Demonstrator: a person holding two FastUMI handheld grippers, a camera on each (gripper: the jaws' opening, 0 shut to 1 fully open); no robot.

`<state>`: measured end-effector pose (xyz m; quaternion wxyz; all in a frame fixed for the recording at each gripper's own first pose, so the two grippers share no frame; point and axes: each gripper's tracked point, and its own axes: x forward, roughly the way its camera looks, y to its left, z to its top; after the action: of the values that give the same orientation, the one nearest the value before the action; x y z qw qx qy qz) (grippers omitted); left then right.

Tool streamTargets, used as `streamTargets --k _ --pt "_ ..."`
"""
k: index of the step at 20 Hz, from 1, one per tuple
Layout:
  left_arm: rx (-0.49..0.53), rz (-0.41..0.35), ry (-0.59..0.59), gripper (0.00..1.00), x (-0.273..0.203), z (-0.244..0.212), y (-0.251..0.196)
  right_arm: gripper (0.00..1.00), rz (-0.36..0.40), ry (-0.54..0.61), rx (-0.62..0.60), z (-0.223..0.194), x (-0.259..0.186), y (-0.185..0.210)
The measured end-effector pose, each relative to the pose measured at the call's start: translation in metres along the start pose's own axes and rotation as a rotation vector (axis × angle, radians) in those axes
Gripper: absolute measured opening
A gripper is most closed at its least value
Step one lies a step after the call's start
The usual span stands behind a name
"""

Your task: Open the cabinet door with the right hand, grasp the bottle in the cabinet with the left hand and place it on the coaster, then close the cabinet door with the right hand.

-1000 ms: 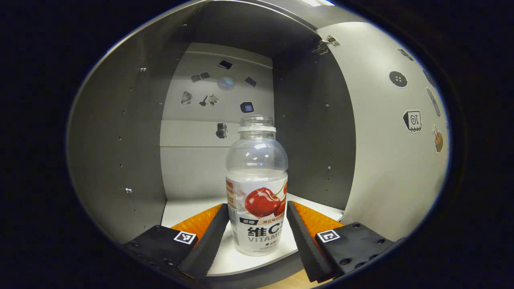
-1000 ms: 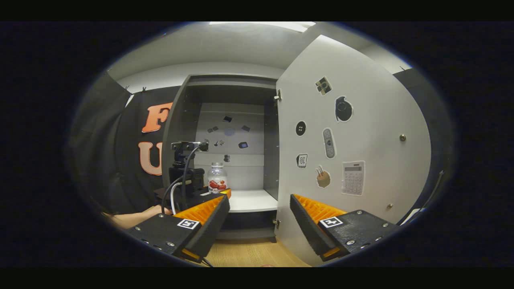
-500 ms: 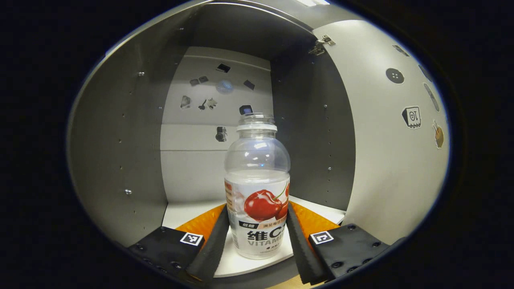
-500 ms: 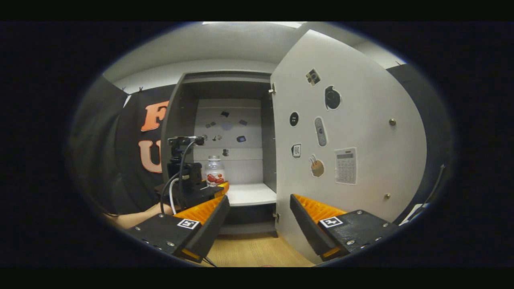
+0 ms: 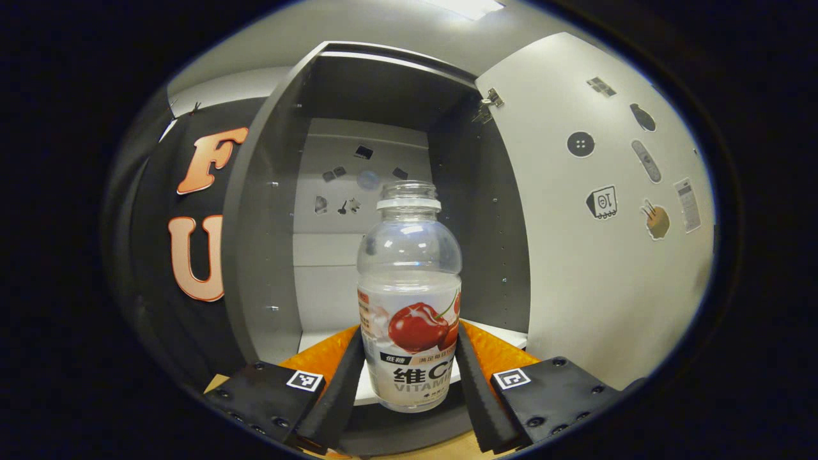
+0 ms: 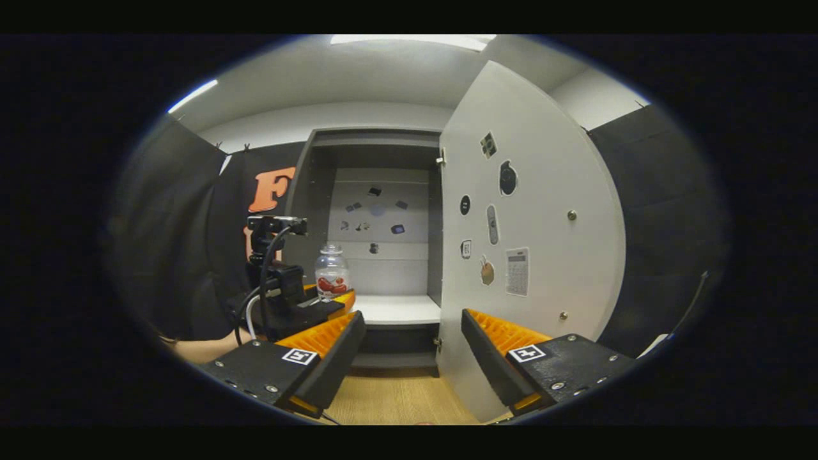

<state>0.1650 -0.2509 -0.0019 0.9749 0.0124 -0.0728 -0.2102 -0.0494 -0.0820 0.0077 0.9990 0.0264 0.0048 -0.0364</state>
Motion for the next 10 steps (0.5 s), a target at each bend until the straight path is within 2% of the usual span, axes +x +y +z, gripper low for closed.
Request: streamTargets --k 7,8,10 --pt "0.019 0.092 0.017 0.82 -0.087 -0.003 -0.007 0.93 0.140 -0.017 0.014 0.004 -0.037 0.014" --pt "0.018 0.103 0.017 0.82 -0.098 -0.007 -0.008 0.89 0.154 -0.016 0.022 0.003 -0.038 0.016" --pt "0.024 0.124 0.019 0.82 -0.120 -0.014 -0.004 0.93 0.164 -0.006 0.034 0.001 -0.040 0.018"
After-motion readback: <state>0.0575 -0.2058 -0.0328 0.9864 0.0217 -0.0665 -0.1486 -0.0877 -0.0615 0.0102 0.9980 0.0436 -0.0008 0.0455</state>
